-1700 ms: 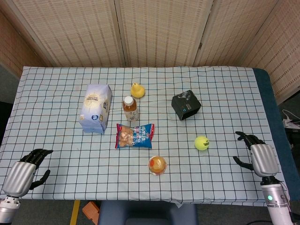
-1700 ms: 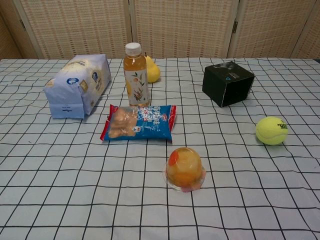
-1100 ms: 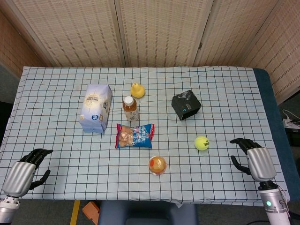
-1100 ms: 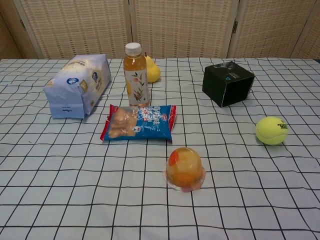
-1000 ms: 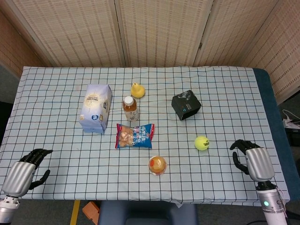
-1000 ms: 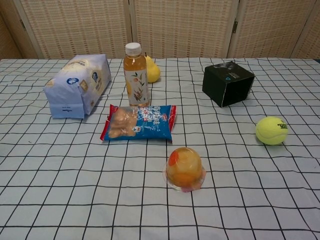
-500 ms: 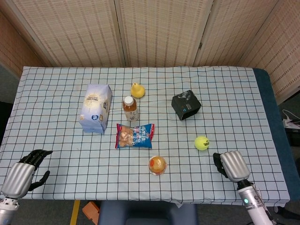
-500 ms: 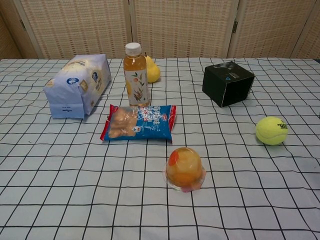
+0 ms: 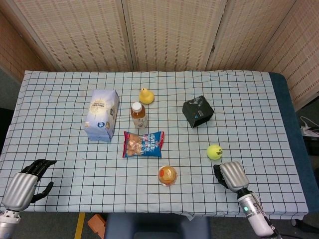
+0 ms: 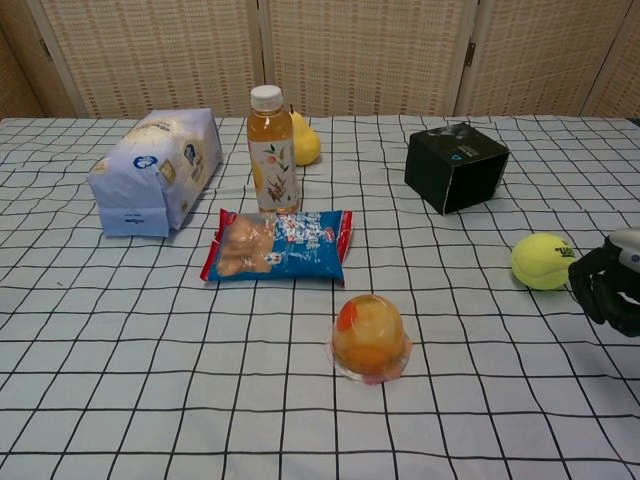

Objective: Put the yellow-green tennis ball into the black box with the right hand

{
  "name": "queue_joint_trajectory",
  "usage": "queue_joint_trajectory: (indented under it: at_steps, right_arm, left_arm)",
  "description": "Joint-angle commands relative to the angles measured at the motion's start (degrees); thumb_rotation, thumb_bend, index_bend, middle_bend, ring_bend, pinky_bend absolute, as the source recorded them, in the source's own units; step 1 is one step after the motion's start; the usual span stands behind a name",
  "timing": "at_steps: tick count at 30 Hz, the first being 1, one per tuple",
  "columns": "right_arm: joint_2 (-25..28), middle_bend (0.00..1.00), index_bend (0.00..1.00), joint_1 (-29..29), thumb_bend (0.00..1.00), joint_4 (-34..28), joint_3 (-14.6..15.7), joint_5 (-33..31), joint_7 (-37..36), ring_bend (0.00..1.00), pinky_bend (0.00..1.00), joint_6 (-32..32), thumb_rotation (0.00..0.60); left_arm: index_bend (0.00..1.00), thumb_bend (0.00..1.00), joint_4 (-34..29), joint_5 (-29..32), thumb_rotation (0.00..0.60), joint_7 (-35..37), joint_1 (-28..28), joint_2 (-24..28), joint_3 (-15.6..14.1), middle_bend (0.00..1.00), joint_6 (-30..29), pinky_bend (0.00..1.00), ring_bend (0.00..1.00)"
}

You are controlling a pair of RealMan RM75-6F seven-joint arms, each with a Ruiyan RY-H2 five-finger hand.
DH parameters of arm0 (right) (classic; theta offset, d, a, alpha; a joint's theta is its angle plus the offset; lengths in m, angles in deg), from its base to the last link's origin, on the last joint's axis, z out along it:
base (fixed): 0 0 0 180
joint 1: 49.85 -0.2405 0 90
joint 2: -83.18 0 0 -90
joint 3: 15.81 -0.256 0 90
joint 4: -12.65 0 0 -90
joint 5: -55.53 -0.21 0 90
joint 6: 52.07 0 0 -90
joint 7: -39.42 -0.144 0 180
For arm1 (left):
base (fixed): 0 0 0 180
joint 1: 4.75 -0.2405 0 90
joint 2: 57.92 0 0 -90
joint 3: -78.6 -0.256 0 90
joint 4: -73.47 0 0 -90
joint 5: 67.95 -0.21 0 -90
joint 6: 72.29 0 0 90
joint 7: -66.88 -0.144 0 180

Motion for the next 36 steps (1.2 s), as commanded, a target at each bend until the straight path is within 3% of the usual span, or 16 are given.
queue_joint_trajectory:
  at_steps: [1, 11, 36]
  right_arm:
    - [-2.0, 0.92, 1.0, -1.0, 0.83, 2.7, -0.7, -1.0, -0.7, 0.95, 1.0, -1.4, 0.6]
    - [-8.4, 0.92, 1.0, -3.1, 0.83, 12.1, -3.1, -2.1, -4.7, 0.95, 1.0, -2.6, 0.6]
    - [-15.1, 0.92, 1.0, -7.5, 0.83, 27.0, -6.3, -4.4, -11.1, 0.95, 1.0, -6.8, 0.6]
  left_arm:
    - [0.22, 0.38, -0.1, -0.1, 0.6, -0.1, 0.0, 0.0, -0.1, 0.24, 0.1, 0.38, 0.18]
    - [0.22, 0.38, 0.0, -0.1, 0.6, 0.0, 0.0, 0.0, -0.1, 0.24, 0.1, 0.38, 0.18]
    - [0.22, 0.38, -0.4, -0.2, 0.6, -0.5, 0.2, 0.0, -0.1, 0.24, 0.4, 0.38, 0.18]
